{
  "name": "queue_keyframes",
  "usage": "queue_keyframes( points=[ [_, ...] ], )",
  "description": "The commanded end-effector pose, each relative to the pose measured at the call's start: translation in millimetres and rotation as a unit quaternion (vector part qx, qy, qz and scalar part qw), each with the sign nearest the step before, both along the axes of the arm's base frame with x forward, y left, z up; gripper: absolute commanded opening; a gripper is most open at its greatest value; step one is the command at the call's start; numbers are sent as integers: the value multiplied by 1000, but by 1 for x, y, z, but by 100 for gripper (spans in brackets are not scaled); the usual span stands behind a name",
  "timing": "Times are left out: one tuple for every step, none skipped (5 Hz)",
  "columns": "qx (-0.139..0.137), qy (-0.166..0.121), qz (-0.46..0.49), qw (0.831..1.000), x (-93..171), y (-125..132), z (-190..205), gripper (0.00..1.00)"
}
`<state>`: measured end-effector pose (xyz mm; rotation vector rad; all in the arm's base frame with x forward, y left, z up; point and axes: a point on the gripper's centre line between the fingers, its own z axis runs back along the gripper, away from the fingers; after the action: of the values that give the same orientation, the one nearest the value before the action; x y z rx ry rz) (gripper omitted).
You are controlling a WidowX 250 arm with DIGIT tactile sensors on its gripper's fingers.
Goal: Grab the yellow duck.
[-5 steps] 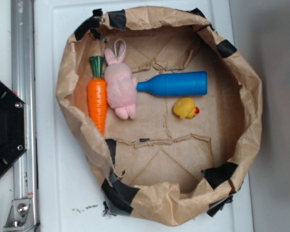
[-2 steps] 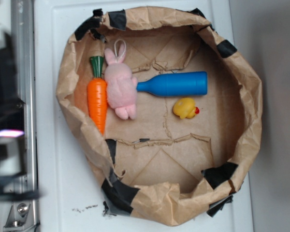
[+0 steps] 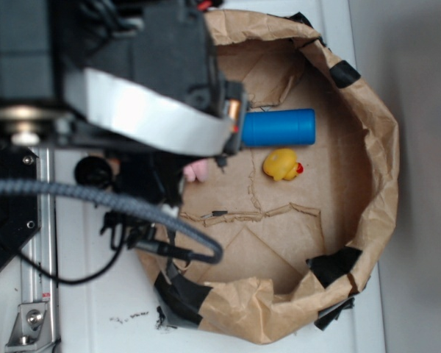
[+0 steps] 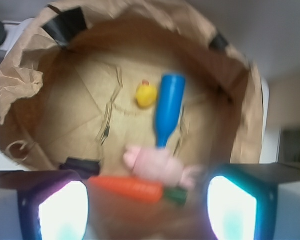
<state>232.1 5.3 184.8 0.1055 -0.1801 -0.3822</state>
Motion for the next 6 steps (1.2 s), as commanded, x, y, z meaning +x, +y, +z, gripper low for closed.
queue_keyframes(
  points=[
    [-10,-12,-53,998,12,3,-2,100],
    [-10,-12,-53,998,12,3,-2,100],
    [-10,-12,-53,998,12,3,-2,100],
    [-10,-12,-53,998,12,3,-2,100],
    [-2,30,-148,988,35,3,-53,100],
    [-1,20,-177,984,51,3,-77,100]
  ],
)
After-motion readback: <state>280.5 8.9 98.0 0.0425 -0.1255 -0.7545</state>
